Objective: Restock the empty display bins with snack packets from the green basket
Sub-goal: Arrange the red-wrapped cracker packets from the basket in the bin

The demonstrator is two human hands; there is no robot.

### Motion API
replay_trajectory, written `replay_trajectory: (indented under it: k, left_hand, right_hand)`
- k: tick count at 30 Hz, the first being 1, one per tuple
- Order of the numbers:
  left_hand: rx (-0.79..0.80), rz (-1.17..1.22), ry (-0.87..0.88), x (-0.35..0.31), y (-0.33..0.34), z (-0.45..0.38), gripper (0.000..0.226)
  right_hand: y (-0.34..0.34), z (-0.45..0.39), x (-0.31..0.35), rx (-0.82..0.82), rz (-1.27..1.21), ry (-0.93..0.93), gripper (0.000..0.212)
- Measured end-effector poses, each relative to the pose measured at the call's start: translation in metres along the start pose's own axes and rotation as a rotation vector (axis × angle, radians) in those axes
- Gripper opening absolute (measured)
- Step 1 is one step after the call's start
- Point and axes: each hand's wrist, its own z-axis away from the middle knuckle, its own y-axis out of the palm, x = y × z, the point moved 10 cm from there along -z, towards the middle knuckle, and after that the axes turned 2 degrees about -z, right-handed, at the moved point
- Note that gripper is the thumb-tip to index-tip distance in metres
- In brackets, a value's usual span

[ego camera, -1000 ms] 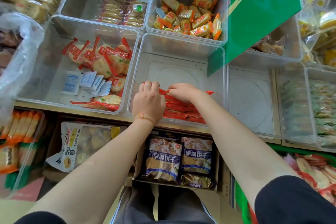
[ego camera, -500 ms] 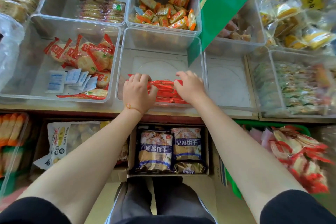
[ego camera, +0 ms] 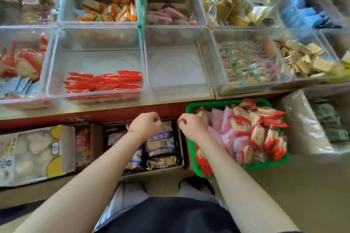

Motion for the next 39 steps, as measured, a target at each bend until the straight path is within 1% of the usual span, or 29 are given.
replay_trajectory:
  k: [2,5,8,10,12,14,15,17,18,19,23,25,27,31,33,35,37,39]
  left_hand:
    - [-0.007,0.055,-0.033,-0.033,0.034,-0.003,0.018]
    - [-0.013,0.111,-0.091,-0.086,0.087,-0.014,0.020]
    - [0.007,0.167,-0.131,-0.137,0.136,-0.023,0.017]
    - [0.049,0.247,-0.149,-0.167,0.166,-0.024,0.013]
    - [0.086,0.273,-0.162,-0.190,0.189,-0.025,0.015]
    - [0.094,0.286,-0.191,-0.203,0.203,-0.025,0.017]
    - [0.096,0.289,-0.209,-0.207,0.207,-0.024,0.017]
    - [0.106,0.281,-0.240,-0.211,0.213,-0.025,0.018]
    - [0.113,0.278,-0.254,-0.212,0.214,-0.025,0.018]
    - [0.118,0.275,-0.268,-0.213,0.215,-0.025,0.018]
    - [0.066,0.315,-0.319,-0.218,0.212,-0.024,0.021]
    - [0.072,0.320,-0.325,-0.224,0.216,-0.023,0.022]
    - [0.082,0.305,-0.308,-0.233,0.222,-0.022,0.022]
    - [0.090,0.329,-0.316,-0.243,0.232,-0.017,0.021]
    - [0.096,0.368,-0.319,-0.246,0.232,-0.014,0.022]
    - [0.092,0.476,-0.315,-0.250,0.228,-0.011,0.023]
    - [0.091,0.676,-0.320,-0.252,0.225,-0.008,0.030]
    - [0.094,0.896,-0.349,-0.252,0.224,-0.005,0.037]
  right_hand:
    - [-0.026,0.002,-0.051,-0.062,-0.003,0.016,0.021]
    - [-0.069,0.002,-0.132,-0.091,0.088,0.037,0.022]
    - [-0.115,-0.001,-0.206,-0.130,0.122,0.063,0.033]
    - [-0.139,0.001,-0.244,-0.157,0.150,0.107,0.039]
    - [-0.151,0.002,-0.266,-0.128,0.236,0.119,0.039]
    - [-0.144,-0.001,-0.273,0.018,0.342,0.048,0.036]
    - [-0.136,0.000,-0.273,0.122,0.376,-0.003,0.041]
    - [-0.127,0.005,-0.272,0.290,0.407,-0.073,0.062]
    - [-0.127,0.007,-0.270,0.328,0.403,-0.099,0.070]
    - [-0.129,0.010,-0.268,0.346,0.388,-0.127,0.071]
    - [-0.130,0.022,-0.268,0.448,0.354,-0.193,0.063]
    - [-0.133,0.025,-0.269,0.442,0.350,-0.220,0.064]
    - [-0.139,0.026,-0.269,0.398,0.343,-0.254,0.061]
    - [-0.151,0.021,-0.264,0.282,0.345,-0.321,0.038]
    - [-0.164,0.014,-0.259,0.196,0.293,-0.339,0.029]
    - [-0.181,0.011,-0.251,0.111,0.155,-0.351,0.022]
    - [-0.200,0.011,-0.245,0.059,-0.091,-0.320,0.015]
    - [-0.214,0.011,-0.246,-0.001,-0.299,-0.246,0.007]
